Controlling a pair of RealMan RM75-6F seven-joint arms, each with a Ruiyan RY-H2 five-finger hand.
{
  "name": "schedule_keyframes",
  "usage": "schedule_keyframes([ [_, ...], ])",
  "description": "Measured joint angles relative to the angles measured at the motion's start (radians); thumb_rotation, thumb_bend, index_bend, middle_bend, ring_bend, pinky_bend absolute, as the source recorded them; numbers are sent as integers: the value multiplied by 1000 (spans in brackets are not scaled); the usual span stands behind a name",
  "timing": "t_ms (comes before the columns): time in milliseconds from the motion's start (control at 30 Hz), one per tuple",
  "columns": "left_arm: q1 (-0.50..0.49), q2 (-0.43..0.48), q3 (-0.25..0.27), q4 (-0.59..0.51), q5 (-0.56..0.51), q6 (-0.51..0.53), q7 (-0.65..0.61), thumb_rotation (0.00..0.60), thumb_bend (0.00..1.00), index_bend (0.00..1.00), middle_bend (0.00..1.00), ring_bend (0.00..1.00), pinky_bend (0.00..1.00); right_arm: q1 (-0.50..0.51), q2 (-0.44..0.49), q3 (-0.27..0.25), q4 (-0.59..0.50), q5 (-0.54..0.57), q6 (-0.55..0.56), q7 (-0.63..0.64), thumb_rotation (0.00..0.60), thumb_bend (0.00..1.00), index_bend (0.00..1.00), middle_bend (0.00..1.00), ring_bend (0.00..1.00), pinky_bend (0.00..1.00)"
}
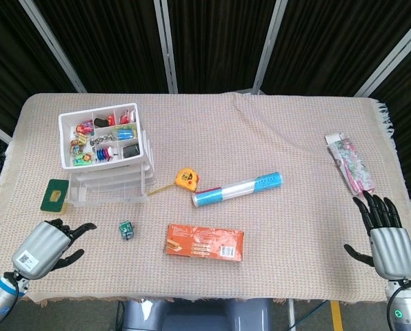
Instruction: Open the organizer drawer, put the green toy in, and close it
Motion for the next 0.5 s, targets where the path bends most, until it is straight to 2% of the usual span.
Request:
schedule_keyframes([
  [167, -28, -42, -17, 8, -53, -96, 61, 600, 267, 342, 836, 819, 687, -2, 5, 2, -2, -2, 7, 6, 600, 5, 93, 0, 0, 19],
  [500, -109, -185, -69, 43, -214, -313, 207, 600, 277, 364, 844, 828, 687, -4, 10, 5, -3, -3, 13, 19, 600, 5, 93, 0, 0, 19],
])
